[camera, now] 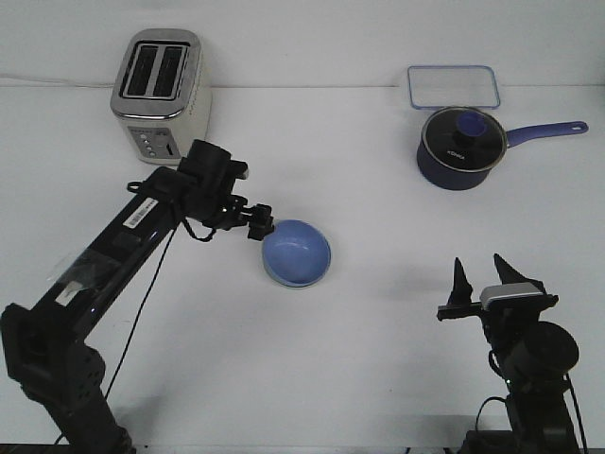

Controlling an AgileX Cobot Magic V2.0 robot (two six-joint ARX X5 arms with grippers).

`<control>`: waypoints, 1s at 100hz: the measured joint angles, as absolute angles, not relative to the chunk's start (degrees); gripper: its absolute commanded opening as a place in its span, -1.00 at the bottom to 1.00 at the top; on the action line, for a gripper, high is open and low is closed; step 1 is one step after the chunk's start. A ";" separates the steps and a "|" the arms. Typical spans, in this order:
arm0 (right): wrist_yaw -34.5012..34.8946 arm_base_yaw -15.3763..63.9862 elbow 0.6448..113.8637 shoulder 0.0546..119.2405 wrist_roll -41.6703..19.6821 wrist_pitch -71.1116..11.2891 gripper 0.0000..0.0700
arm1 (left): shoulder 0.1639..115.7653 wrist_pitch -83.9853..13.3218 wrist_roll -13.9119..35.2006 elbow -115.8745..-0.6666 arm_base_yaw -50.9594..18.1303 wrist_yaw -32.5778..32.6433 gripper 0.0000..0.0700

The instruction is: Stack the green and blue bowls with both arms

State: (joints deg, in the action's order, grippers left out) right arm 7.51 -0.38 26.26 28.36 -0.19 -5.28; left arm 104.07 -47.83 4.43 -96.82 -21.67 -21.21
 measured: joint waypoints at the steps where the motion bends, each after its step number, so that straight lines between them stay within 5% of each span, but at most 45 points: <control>1: 7.51 -0.38 26.26 28.36 -0.16 -5.28 0.28 | 103.66 -47.97 4.29 -96.86 -21.50 -21.17 0.32; 28: 7.51 -0.38 26.26 28.36 -0.16 -5.28 0.28 | 93.58 -51.09 0.54 -97.10 -17.17 -11.57 0.32; 58: 7.51 -0.36 26.26 28.36 -0.16 -5.28 0.28 | 82.48 -50.02 0.05 -94.52 -8.05 -10.81 0.32; 100: 7.51 -0.38 26.26 28.36 -0.19 -5.28 0.28 | 58.33 -32.71 0.82 -67.90 -3.88 -10.79 0.32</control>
